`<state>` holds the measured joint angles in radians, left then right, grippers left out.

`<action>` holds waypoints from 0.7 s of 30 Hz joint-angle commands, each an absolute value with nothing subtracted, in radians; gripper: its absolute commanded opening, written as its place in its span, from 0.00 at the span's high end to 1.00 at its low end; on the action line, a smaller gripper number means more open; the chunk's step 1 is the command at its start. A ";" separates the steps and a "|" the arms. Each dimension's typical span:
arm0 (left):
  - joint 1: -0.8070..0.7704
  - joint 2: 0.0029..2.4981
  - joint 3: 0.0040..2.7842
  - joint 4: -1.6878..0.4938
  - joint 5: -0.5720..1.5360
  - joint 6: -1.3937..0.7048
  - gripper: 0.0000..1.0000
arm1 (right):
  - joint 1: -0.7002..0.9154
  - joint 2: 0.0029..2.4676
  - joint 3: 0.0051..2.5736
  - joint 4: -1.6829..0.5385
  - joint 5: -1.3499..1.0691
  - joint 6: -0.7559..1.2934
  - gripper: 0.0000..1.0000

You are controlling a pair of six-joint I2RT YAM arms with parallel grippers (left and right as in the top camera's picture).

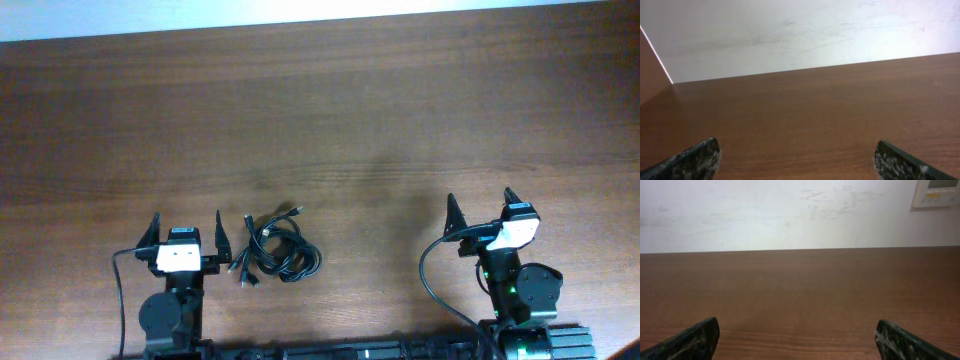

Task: Untangle cables

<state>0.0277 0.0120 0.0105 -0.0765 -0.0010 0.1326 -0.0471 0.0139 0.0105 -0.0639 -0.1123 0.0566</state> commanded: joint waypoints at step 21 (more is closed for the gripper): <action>0.033 0.006 0.022 -0.073 0.085 0.056 0.01 | -0.053 0.006 0.006 -0.072 -0.100 0.064 0.01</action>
